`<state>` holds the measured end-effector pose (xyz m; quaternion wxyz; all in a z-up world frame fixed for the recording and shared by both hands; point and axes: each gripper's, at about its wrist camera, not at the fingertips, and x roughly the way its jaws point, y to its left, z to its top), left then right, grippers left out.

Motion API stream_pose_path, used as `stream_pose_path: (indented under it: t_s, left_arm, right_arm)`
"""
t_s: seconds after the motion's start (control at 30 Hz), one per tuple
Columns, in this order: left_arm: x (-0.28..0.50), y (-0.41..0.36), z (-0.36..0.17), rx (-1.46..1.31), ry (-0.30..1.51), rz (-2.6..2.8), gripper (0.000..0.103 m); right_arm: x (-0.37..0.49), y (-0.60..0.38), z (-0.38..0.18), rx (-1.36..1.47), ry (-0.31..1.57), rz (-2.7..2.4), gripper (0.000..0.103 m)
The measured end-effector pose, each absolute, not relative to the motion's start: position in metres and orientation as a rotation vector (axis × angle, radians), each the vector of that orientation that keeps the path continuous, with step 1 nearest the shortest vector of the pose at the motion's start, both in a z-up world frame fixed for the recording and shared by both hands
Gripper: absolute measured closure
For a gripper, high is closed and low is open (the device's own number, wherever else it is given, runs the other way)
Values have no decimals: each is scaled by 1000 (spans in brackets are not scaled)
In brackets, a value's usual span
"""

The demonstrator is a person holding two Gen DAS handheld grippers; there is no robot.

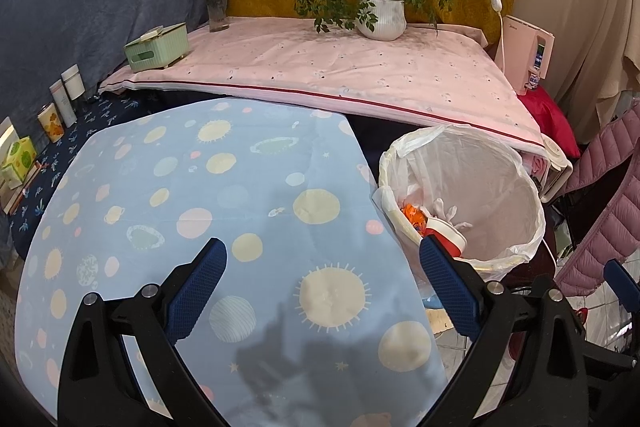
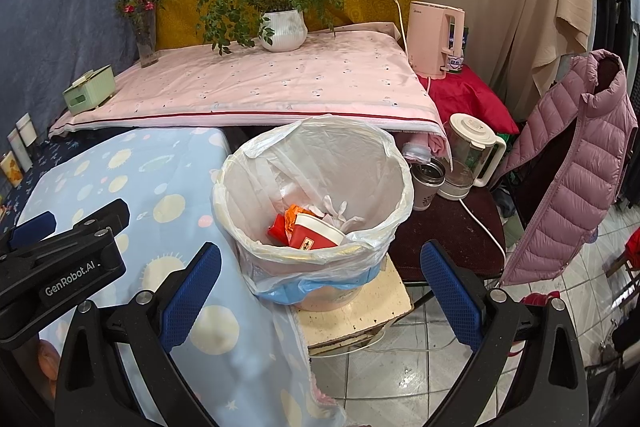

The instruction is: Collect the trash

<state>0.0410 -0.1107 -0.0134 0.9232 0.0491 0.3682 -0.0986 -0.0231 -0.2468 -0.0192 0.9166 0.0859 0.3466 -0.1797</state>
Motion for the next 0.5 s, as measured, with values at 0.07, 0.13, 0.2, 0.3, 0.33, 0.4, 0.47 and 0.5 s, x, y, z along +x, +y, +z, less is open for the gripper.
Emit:
stream_pose_path:
  t_s: [0.07,0.13,0.2,0.3,0.33,0.4,0.47,0.5]
  left_arm:
    - [41,-111,-13,100,757,-204,10]
    - [41,-111,-14,101,757,-204,10]
    - [41,-111,-14,100,757,-205,10]
    - [41,-111,-14,98,758,-202,10]
    - [40,-110,-14,93,755,-199,10]
    - [40,-111,-15,93,753,-202,10]
    - [41,-111,-15,96,752,-207,10]
    - [42,-111,-15,97,751,-208,10]
  right_arm:
    - [-23,-247,-19,177,713,-370,7]
    - [-24,-247,-20,177,714,-370,7]
    - [-24,-246,-19,177,714,-370,7]
    - [-23,-246,-19,176,715,-371,7]
    - [-23,-246,-19,177,714,-370,7]
    - [-24,-246,-19,178,714,-371,7]
    - [-23,-246,-19,175,714,-372,7]
    - [-24,-246,-20,176,713,-372,7]
